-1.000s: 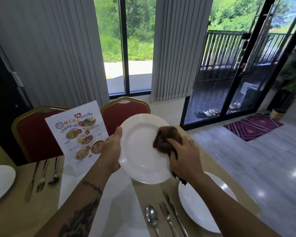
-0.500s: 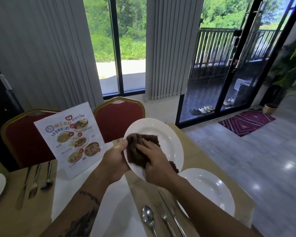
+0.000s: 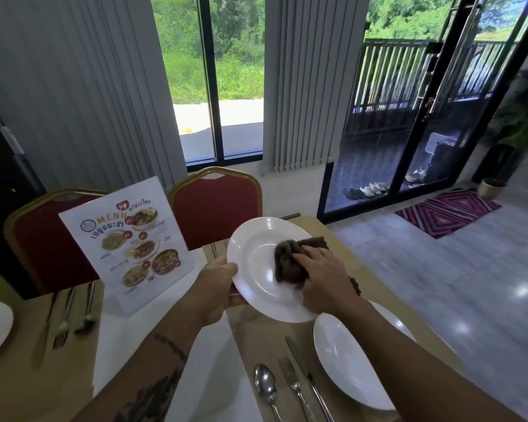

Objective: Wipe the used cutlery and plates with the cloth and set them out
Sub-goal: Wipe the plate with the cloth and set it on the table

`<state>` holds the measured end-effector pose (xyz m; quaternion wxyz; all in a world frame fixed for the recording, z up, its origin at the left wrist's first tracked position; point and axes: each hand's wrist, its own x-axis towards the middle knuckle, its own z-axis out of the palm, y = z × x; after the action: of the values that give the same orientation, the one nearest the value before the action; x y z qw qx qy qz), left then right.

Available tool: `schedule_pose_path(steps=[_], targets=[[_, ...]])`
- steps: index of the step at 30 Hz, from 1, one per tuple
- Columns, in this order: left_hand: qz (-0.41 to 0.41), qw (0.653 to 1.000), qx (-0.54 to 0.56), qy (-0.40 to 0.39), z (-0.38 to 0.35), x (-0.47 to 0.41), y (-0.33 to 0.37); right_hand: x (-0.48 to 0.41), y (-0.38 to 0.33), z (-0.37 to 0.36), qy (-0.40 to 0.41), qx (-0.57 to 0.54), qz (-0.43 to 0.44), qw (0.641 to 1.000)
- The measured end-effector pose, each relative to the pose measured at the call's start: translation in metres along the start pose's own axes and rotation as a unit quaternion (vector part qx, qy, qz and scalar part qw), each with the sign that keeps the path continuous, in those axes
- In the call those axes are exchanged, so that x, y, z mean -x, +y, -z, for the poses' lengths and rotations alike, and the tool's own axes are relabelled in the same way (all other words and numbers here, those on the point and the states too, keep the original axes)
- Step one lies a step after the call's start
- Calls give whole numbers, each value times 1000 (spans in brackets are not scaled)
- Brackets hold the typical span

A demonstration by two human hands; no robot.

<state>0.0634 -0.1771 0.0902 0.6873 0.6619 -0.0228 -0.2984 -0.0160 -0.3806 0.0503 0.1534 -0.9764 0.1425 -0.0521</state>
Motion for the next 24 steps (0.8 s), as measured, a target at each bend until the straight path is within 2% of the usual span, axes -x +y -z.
schedule_pose_path(steps=[4,10,14,19,24], targets=[[26,999,-11,-37,-20,-8,-4,-19,-14,3,-9,-69,-5,998],[5,999,16,-29,-31,-34,-5,-26,-9,-12,-2,-127,55,990],[-9,998,54,32,-45,-54,-10,-24,10,-16,-44,-147,65,986],[-7,990,80,118,-70,-83,-30,-31,47,-6,-95,-106,35,989],[34,970,184,154,-92,-129,-52,-45,95,-9,-35,-168,-48,984]])
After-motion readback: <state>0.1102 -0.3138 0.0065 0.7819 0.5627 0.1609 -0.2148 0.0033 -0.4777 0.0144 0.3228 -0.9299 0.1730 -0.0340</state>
